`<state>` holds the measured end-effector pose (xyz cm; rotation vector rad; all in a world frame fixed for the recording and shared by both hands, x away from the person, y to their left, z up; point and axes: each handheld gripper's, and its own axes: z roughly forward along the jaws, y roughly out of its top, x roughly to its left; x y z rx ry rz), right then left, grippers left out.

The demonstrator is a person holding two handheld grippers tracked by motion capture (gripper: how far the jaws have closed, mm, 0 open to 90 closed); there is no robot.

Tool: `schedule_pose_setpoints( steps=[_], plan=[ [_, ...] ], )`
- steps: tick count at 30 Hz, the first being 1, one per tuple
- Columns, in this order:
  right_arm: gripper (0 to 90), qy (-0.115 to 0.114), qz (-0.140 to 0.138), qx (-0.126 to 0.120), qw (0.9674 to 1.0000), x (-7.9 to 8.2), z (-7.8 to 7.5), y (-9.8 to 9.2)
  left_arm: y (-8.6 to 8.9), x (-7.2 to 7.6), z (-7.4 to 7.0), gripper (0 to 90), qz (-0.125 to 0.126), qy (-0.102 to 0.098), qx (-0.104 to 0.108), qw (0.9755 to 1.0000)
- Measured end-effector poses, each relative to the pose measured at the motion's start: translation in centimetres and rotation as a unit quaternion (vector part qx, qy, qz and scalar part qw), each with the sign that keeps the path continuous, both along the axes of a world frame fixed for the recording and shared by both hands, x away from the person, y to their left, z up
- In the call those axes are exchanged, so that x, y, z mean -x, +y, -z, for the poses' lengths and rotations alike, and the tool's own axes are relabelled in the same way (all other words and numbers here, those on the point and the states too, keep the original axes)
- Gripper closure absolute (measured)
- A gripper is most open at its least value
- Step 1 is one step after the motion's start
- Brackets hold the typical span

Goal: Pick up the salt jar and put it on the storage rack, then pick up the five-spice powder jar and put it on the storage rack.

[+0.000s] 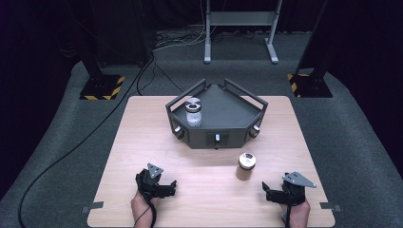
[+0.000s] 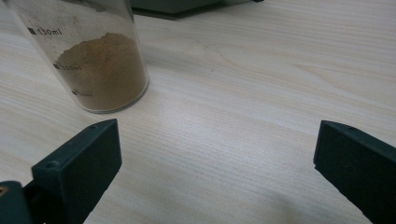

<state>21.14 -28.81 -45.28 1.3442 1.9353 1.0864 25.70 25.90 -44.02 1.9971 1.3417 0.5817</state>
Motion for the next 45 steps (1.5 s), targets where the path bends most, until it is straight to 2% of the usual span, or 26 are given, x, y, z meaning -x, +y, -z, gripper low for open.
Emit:
schedule_pose_setpoints(
  steps=[2, 7, 13, 22, 24, 26, 28, 30, 32, 36, 40, 45],
  plan=[
    [0.0, 0.000, -0.001, -0.004, 1.0000, 0.0, 0.0, -0.1, 0.0, 0.0, 0.0, 0.4, 0.000, 0.000, 0.000, 1.0000],
    [0.0, 0.003, 0.001, 0.011, 0.9999, -0.1, -0.1, 0.4, 0.0, 0.0, 0.0, 0.4, 0.000, 0.000, 0.000, 1.0000],
    [0.0, 0.002, 0.003, 0.005, 1.0000, 0.0, -0.1, 0.2, 0.0, 0.0, 0.0, 0.4, 0.000, 0.000, 0.000, 1.0000],
    [0.0, 0.008, -0.006, 0.027, 0.9996, -0.3, -0.4, 0.8, 0.0, 0.0, 0.0, 0.4, 0.000, 0.000, 0.000, 1.0000],
    [0.0, 0.012, -0.002, 0.034, 0.9993, -0.3, -0.5, 1.1, 0.0, 0.0, 0.0, 0.5, -0.001, 0.000, 0.001, 1.0000],
    [0.0, 0.004, 0.007, 0.036, 0.9993, 0.0, -0.4, 1.4, 0.0, 0.0, 0.0, 0.4, -0.001, -0.001, 0.001, 1.0000],
    [0.0, -0.008, 0.017, 0.030, 0.9994, 0.5, -0.1, 1.4, 0.0, 0.0, 0.0, 0.3, -0.001, 0.001, 0.002, 1.0000],
    [0.0, -0.005, 0.024, 0.029, 0.9993, 0.5, -0.2, 1.5, 0.0, 0.0, 0.0, 0.4, -0.001, 0.000, 0.001, 1.0000],
    [0.0, 0.001, 0.028, 0.016, 0.9995, 0.5, -0.3, 1.5, 0.0, 0.0, 0.0, 0.4, -0.001, 0.000, 0.001, 1.0000],
    [0.0, 0.011, 0.028, 0.024, 0.9993, 0.4, -1.1, 2.7, -0.1, 0.0, 0.0, 0.4, -0.001, -0.002, 0.000, 1.0000],
    [0.0, 0.020, 0.024, 0.044, 0.9985, 0.1, -1.9, 4.3, 0.0, 0.0, 0.0, 0.5, 0.000, -0.001, 0.000, 1.0000],
    [0.0, 0.023, 0.009, 0.047, 0.9986, -0.2, -2.5, 5.2, 0.0, 0.0, 0.0, 0.5, 0.000, 0.000, 0.001, 1.0000]
  ],
)
